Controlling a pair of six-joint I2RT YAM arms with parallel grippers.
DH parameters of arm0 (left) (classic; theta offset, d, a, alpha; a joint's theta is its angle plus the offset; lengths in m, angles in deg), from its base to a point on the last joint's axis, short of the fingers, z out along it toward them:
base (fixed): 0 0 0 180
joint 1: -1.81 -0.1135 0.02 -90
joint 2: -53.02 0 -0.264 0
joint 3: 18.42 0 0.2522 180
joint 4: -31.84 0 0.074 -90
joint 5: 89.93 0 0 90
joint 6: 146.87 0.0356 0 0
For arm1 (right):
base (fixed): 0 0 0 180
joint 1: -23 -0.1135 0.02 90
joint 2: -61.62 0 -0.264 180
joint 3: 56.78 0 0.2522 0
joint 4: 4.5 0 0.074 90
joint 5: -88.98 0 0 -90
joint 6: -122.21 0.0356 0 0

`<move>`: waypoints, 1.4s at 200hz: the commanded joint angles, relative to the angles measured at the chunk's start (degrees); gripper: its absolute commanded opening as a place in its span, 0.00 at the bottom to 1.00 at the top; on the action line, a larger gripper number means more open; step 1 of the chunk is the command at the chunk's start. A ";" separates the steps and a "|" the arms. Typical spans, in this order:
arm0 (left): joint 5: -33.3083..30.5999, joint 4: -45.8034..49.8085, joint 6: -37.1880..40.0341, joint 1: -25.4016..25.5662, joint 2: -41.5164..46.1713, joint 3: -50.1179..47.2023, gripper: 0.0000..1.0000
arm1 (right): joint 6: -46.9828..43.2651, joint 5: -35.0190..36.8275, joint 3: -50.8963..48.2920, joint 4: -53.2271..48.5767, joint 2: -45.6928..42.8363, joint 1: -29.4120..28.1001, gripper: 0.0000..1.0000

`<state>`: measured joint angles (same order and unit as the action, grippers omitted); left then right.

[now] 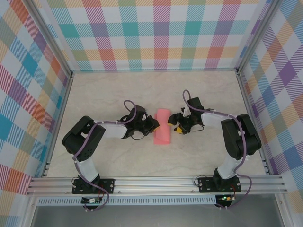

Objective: Fold a paper plane with a square sheet of paper (pick it up from the middle)
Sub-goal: Fold the square sheet of paper in half at the center of the table, then hold the paper at the center of the table.

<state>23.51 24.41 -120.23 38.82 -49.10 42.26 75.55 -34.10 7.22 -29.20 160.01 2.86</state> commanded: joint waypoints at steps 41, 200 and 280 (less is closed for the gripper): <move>-0.31 0.27 2.04 0.69 2.51 0.27 0.09 | -0.09 -0.50 2.68 -0.09 2.04 -1.03 0.64; -1.47 2.73 3.06 0.69 3.71 -0.32 0.10 | -0.26 -1.28 4.72 -0.16 5.30 -1.44 0.59; -0.96 3.54 3.41 0.69 2.33 0.89 0.12 | -1.52 -3.11 6.13 -0.81 5.53 -2.32 0.60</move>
<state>22.90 27.49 -117.49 38.82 -47.09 42.28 75.44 -35.11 11.67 -29.48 165.22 1.40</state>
